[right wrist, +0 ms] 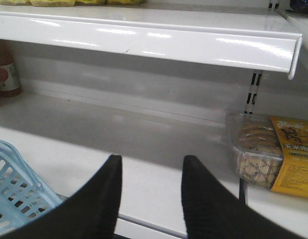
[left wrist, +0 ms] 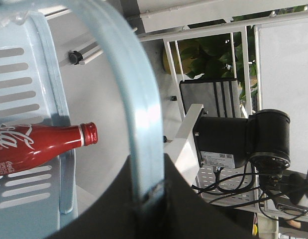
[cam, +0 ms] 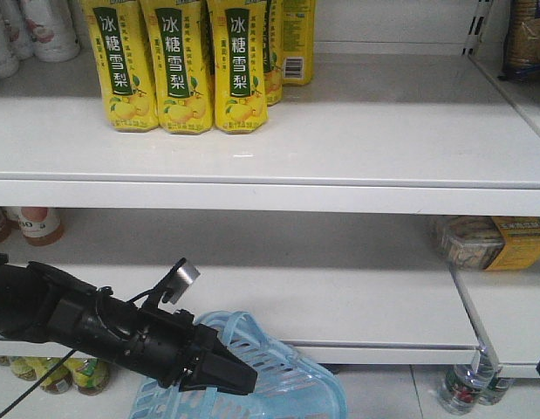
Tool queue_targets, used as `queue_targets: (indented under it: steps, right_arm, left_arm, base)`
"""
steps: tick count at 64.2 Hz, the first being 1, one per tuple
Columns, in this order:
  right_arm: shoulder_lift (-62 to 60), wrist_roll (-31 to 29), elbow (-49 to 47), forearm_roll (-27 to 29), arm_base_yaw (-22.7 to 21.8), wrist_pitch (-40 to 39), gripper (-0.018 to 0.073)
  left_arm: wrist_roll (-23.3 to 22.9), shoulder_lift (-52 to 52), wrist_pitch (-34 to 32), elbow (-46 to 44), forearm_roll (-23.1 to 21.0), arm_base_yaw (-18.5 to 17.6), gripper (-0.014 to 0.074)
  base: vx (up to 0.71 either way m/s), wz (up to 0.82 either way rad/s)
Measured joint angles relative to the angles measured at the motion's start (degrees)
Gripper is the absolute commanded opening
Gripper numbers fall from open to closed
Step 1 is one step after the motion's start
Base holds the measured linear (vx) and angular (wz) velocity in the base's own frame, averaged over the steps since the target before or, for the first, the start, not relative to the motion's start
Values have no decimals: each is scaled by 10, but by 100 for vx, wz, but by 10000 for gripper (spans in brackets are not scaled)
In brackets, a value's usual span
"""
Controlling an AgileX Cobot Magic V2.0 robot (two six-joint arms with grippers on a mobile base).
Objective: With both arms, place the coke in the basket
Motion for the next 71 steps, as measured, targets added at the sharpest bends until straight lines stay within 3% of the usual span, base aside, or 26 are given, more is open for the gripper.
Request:
queue_targets:
  steps: [4, 58, 71]
  right_arm:
    - [0, 0, 0, 0, 0, -2, -17]
    - [0, 0, 0, 1, 0, -5, -9]
    - [0, 0, 0, 1, 0, -5, -9]
  left_arm:
    - [0, 0, 0, 0, 0, 0, -8]
    - [0, -2, -6, 1, 0, -5, -8]
    - [1, -90, -55, 52, -3, -20, -8]
  base:
    - [0, 0]
    - [0, 0]
    - [0, 0]
